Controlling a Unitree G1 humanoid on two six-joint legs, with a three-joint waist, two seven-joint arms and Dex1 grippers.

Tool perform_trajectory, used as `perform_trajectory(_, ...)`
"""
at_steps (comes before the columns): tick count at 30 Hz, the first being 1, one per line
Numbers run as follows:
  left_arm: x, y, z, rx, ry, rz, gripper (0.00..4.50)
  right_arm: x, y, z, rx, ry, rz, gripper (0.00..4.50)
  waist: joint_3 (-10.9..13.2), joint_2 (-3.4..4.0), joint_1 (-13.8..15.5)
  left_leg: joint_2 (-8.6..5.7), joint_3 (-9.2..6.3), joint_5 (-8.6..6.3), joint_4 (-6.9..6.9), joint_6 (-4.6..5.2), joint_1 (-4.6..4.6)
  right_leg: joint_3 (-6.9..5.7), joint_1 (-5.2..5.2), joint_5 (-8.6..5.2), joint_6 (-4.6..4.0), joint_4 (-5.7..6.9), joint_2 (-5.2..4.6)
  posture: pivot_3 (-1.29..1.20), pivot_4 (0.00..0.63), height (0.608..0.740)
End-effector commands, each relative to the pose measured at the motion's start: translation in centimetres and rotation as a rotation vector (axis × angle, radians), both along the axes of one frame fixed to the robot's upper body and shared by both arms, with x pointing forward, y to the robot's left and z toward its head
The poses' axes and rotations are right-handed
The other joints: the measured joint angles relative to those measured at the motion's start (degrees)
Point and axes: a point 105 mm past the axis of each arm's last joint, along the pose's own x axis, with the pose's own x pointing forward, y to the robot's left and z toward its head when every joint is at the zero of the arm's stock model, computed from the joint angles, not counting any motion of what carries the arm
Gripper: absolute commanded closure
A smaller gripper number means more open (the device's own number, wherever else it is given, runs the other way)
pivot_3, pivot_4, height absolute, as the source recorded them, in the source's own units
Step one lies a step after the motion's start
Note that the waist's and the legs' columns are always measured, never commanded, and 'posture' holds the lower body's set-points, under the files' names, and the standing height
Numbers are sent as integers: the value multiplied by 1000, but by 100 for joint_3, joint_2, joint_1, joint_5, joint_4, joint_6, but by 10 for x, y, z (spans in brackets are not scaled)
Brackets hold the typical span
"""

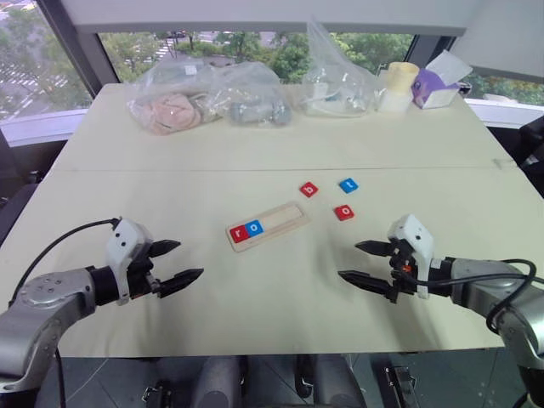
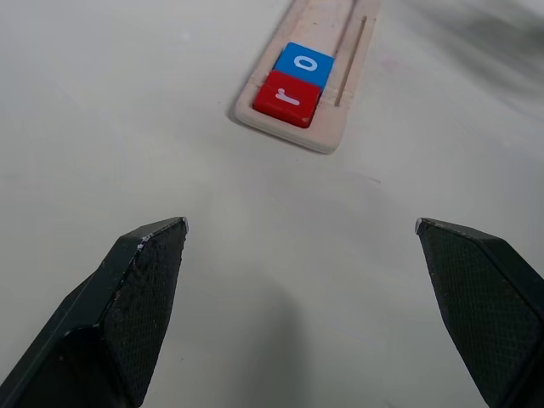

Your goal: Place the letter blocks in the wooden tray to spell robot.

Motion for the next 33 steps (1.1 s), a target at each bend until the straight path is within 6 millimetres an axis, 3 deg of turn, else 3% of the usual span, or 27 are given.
perform_trajectory(1, 2, -2, 13, 3, -66, -15, 0, 2, 2, 9, -3, -44, 18, 172, 0, 0, 1, 0, 0, 0, 0, 0, 0, 0, 0, 0, 0, 0, 0, 0, 150, 740)
perform_trajectory(16, 9, -1, 17, 56, -80, -27, 0, 1, 1, 4, -12, -18, 22, 172, 0, 0, 1, 0, 3, 0, 0, 0, 0, 0, -1, 0, -1, 0, 2, 0, 150, 740)
perform_trajectory(25, 19, -12, 17, 57, -109, -74, 0, 9, -1, 20, -20, -41, 37, 172, 0, 0, 5, 0, 6, 0, -4, 0, -1, 4, -5, 1, -1, -1, 4, 0, 150, 740)
perform_trajectory(33, 61, -32, -16, 110, -161, -193, 0, -4, 24, 26, -1, -21, 147, 172, -1, -1, 6, -6, 11, 1, -1, 1, -4, 4, -5, 4, -5, 0, 5, 0, 150, 740)
